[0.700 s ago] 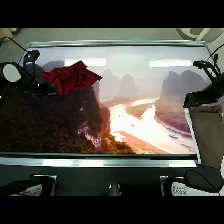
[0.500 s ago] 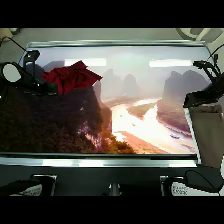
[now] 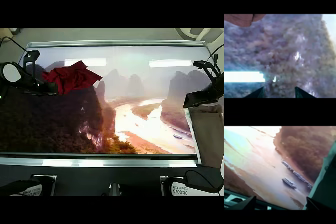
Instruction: Fold the shirts.
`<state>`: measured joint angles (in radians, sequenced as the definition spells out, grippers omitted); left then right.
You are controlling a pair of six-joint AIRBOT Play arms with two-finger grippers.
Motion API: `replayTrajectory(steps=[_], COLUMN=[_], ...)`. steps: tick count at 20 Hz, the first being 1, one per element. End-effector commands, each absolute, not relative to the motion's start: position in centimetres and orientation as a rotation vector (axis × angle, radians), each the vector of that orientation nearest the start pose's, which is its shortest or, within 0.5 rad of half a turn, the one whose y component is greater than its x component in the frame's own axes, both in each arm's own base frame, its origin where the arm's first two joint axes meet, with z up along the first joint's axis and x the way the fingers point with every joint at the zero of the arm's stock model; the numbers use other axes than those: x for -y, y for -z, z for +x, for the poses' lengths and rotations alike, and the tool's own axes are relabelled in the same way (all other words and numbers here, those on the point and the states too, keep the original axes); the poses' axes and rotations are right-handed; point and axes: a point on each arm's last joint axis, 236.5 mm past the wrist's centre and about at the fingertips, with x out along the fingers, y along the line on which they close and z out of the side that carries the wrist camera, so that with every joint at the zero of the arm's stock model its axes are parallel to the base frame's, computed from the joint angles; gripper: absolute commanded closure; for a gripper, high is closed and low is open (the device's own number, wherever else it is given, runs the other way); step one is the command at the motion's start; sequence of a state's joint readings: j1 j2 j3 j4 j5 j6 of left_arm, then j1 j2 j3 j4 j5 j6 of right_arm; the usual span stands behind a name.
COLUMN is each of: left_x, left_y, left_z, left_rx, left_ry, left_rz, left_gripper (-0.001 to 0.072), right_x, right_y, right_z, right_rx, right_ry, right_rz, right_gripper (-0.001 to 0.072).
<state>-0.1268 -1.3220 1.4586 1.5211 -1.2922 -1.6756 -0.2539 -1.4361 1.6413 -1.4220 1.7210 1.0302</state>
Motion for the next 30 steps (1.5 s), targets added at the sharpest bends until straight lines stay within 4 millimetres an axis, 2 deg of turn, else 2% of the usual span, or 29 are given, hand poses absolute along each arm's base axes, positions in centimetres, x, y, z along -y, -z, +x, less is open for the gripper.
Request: replayTrajectory(steps=[1, 4, 7, 9, 11, 12, 14, 15, 16, 17, 18, 19, 20, 22, 23, 25, 27, 28, 29, 30], left_x=[6.6, 7.0, 7.7, 9.0, 9.1, 8.7, 7.2, 6.0, 4.4, 2.7, 0.9, 0.1, -0.1, -0.4, -0.4, 0.9, 2.0, 2.2, 2.2, 2.2], left_y=[-9.9, -12.0, -14.1, -14.4, -13.8, -13.5, -14.2, -13.2, -11.2, -9.1, -6.2, -3.4, -0.3, 4.9, 6.9, 9.6, 10.4, 10.1, 9.8, 9.3], left_z=[43.5, 46.6, 48.8, 49.0, 49.4, 50.0, 53.4, 54.8, 56.3, 58.1, 59.5, 59.9, 59.9, 59.0, 58.7, 58.6, 59.6, 60.3, 60.7, 60.7], left_rx=[-1.075, -0.915, -0.788, -0.775, -0.781, -0.767, -0.645, -0.660, -0.715, -0.768, -0.858, -0.967, -1.082, -1.219, -1.239, -1.236, -1.190, -1.156, -1.137, -1.137], left_ry=[0.083, 0.095, 0.115, 0.152, 0.151, 0.139, 0.101, 0.072, 0.030, -0.003, -0.050, -0.076, -0.069, -0.077, -0.085, -0.048, -0.005, -0.004, -0.006, -0.004], left_rz=[-0.081, -0.098, -0.135, -0.196, -0.192, -0.169, -0.116, -0.135, -0.163, -0.180, -0.242, -0.325, -0.365, -0.382, -0.387, -0.371, -0.316, -0.305, -0.290, -0.290], left_gripper=[0.0256, 0.0256, 0.0256, 0.0257, 0.0257, 0.0257, 0.0256, 0.0254, 0.0174, 0.0136, 0.0136, 0.0090, 0.0045, 0.0045, 0.0045, 0.0045, 0.0048, 0.0080, 0.0289, 0.0606], right_x=[6.3, 6.8, 7.9, 7.9, 7.8, 7.8, 7.5, 7.0, 6.3, 5.5, 4.7, 4.2, 3.5, 2.3, 2.1, 1.6, 1.3, 1.2, 1.0, 0.8], right_y=[-8.9, -9.3, -10.7, -10.8, -10.9, -10.9, -10.8, -10.6, -10.6, -10.7, -10.9, -11.0, -10.9, -10.7, -10.6, -10.6, -10.7, -10.7, -10.7, -10.6], right_z=[38.0, 40.0, 44.1, 44.5, 44.5, 44.5, 44.3, 43.9, 43.7, 43.8, 43.9, 43.9, 43.7, 43.0, 42.8, 42.8, 42.8, 42.7, 42.4, 42.2], right_rx=[-1.372, -1.289, -1.119, -1.101, -1.099, -1.099, -1.108, -1.119, -1.123, -1.116, -1.105, -1.097, -1.104, -1.124, -1.130, -1.130, -1.125, -1.128, -1.135, -1.143], right_ry=[-0.303, -0.268, -0.197, -0.189, -0.194, -0.195, -0.206, -0.226, -0.249, -0.274, -0.303, -0.331, -0.358, -0.408, -0.420, -0.441, -0.452, -0.458, -0.468, -0.481], right_rz=[-0.181, -0.199, -0.235, -0.232, -0.227, -0.228, -0.218, -0.202, -0.181, -0.160, -0.149, -0.161, -0.165, -0.184, -0.194, -0.209, -0.205, -0.201, -0.196, -0.199], right_gripper=[0.0043, 0.0043, 0.0043, 0.0043, 0.0043, 0.0043, 0.0043, 0.0043, 0.0043, 0.0043, 0.0043, 0.0043, 0.0043, 0.0043, 0.0043, 0.0043, 0.0043, 0.0043, 0.0043, 0.0043])
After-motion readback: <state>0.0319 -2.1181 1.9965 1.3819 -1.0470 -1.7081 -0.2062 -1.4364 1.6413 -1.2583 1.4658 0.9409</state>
